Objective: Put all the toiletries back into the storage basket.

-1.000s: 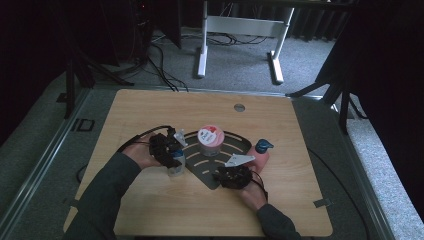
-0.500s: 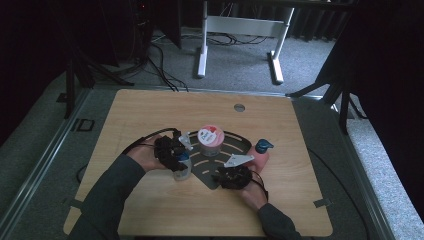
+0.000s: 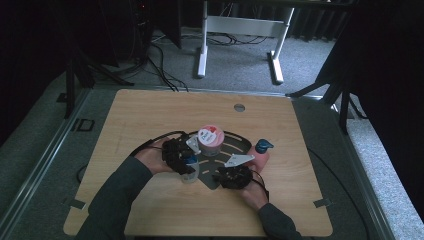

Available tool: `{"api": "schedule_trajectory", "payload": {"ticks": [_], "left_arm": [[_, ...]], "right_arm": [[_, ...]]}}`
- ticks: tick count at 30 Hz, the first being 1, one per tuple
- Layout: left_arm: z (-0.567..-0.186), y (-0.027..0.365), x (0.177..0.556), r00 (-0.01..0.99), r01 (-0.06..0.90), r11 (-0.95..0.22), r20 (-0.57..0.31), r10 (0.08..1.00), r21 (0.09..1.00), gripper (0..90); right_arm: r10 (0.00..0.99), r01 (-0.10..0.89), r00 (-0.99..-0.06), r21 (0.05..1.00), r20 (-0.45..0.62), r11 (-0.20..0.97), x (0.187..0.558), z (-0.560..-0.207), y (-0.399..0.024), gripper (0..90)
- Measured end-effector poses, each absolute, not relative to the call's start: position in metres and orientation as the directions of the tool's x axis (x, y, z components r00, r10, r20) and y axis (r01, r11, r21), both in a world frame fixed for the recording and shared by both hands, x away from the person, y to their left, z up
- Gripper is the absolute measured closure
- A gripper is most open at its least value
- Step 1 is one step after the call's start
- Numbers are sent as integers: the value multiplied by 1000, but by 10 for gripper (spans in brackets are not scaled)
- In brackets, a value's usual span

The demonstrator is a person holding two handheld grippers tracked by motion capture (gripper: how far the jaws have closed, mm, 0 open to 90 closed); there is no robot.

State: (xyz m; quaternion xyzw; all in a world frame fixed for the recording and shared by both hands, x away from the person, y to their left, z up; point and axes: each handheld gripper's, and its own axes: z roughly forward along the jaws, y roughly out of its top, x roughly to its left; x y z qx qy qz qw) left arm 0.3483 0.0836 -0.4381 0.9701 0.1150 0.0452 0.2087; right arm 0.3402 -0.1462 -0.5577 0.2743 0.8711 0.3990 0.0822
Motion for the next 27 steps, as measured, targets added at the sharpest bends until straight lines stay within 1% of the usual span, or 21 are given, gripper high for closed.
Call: {"api": "schedule_trajectory", "payload": {"ticks": [9,12,15,20,27], "left_arm": [[-434,73,348,972,188,-881,43,229,435,555],[-433,71,349,973,188,-874,35,228,448,554],[-431,69,349,974,182,-873,39,224,453,554],[-429,65,351,973,179,-868,51,227,463,554],[-425,61,354,970,178,-862,62,234,476,554]], "right_arm": [[551,423,-830,739,83,525,341,-557,-149,632],[551,414,-831,740,71,529,340,-557,-149,663],[559,409,-827,743,57,530,340,-557,-151,706],[571,403,-820,744,35,533,339,-555,-152,819],[598,409,-801,744,15,528,340,-556,-152,896]]}}
